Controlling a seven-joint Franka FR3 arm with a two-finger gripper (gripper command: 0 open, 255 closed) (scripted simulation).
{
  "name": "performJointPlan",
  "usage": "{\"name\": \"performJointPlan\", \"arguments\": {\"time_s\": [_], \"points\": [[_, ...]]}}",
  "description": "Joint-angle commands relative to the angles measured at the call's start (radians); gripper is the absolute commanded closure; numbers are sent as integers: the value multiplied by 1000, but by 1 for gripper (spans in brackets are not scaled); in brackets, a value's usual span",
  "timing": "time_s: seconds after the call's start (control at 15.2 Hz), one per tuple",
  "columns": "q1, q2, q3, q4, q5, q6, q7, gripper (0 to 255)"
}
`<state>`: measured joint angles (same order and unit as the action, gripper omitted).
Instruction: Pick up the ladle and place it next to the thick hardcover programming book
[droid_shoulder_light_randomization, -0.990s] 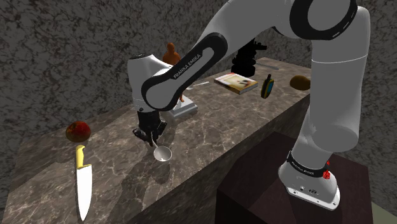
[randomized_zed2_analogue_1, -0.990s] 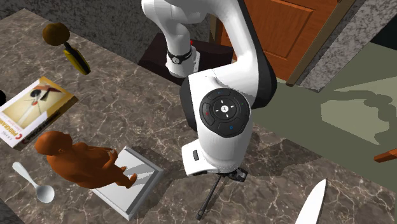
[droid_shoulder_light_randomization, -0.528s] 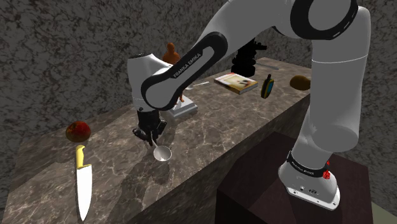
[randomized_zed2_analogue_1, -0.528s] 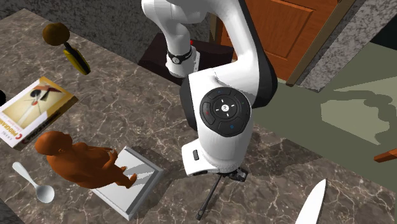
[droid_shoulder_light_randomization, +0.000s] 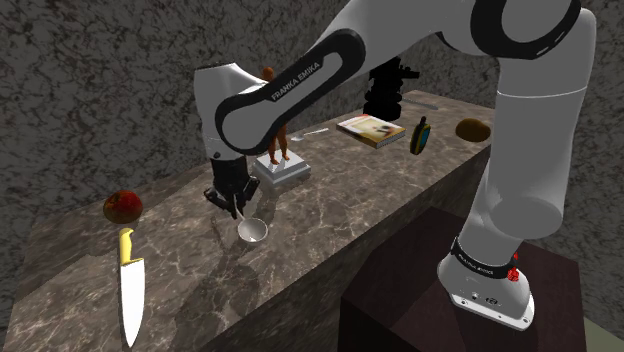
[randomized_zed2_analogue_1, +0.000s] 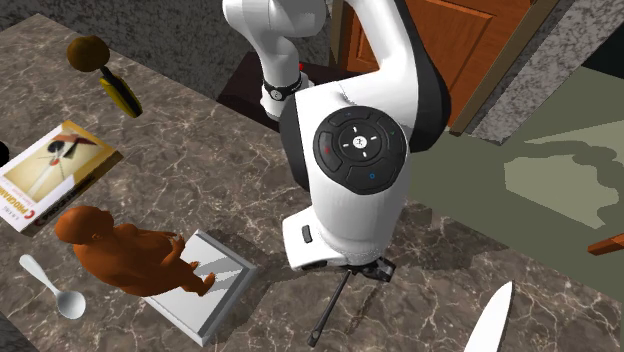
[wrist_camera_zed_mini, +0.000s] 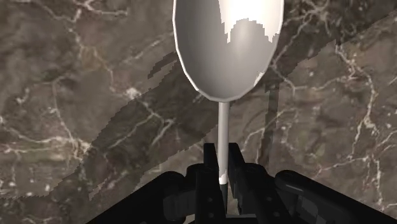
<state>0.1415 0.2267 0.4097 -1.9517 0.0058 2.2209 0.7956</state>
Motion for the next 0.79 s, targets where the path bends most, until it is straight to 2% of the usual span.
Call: {"name": "performJointPlan", "arguments": {"time_s": [0.0,0.73], "points": [[-2,-15,2,13,6,-27,-2,255],[-8,-68,7,97,28,-160,-8,255]]}}
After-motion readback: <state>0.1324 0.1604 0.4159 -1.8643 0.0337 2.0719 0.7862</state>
